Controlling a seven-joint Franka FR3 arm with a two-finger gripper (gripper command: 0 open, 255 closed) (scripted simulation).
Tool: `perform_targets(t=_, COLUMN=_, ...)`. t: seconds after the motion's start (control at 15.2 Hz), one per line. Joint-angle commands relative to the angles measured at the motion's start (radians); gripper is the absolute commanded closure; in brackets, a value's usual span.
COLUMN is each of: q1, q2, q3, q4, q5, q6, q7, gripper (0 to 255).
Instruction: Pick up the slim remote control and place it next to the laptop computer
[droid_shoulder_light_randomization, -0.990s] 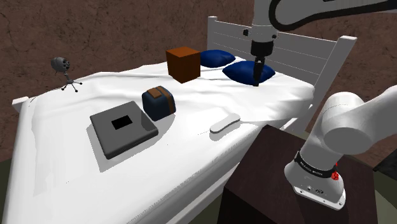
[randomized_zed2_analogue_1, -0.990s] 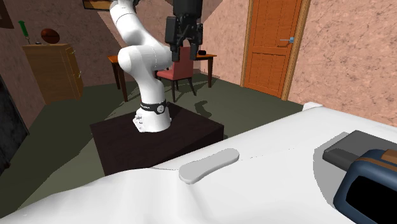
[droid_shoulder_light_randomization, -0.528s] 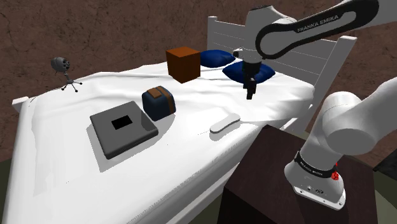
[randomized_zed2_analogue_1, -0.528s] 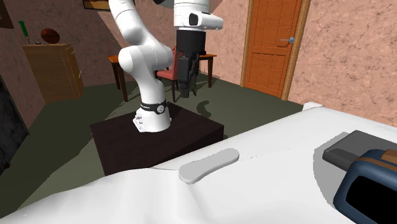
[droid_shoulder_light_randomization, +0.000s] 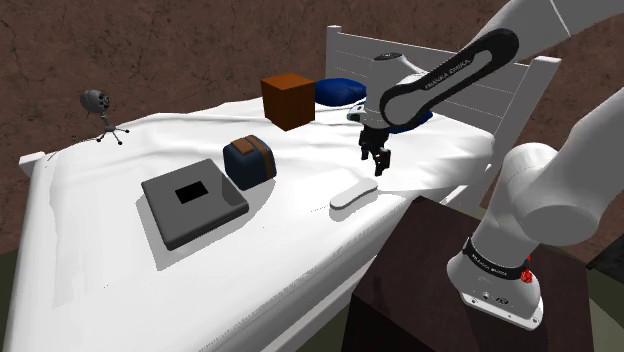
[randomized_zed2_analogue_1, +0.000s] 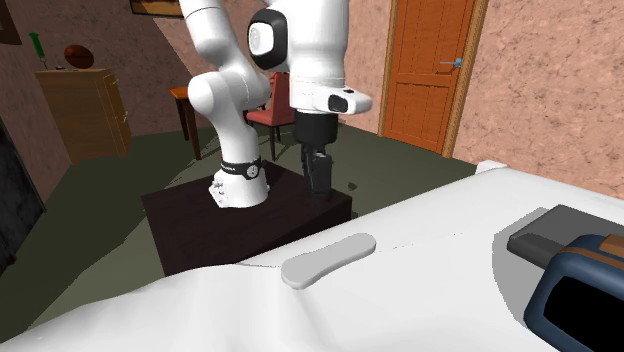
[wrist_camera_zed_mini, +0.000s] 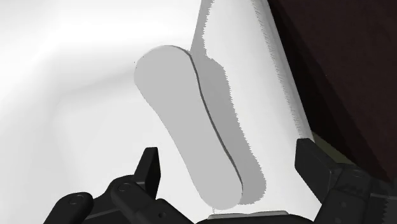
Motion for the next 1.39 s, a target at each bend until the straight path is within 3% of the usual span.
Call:
perform_targets(t=0.0, q1=0.037, q2=0.087, q3=-0.036, q4=0.003, q5=0.021, q6=0.093, q7=-0.106, gripper=0)
perform_targets(t=0.2, q1=0.099, q2=0.227, q3=-0.080, q4=0.019, q5=0.101, q6=0.220, q7=-0.283, gripper=0)
perform_targets(t=0.33, q1=0.136, q2=0.326, q3=-0.093, q4=0.037, q5=0.193, q6=0.297, q7=-0.427, gripper=0)
perform_targets(t=0.86, q1=0.132, q2=0.476, q3=-0.056, q4=0.043, q5=0.367, q6=0.423, q7=-0.562, gripper=0)
perform_targets(t=1.32, q1=0.129, q2=0.476, q3=-0.054, q4=0.043, q5=0.366, q6=0.423, q7=-0.561, gripper=0)
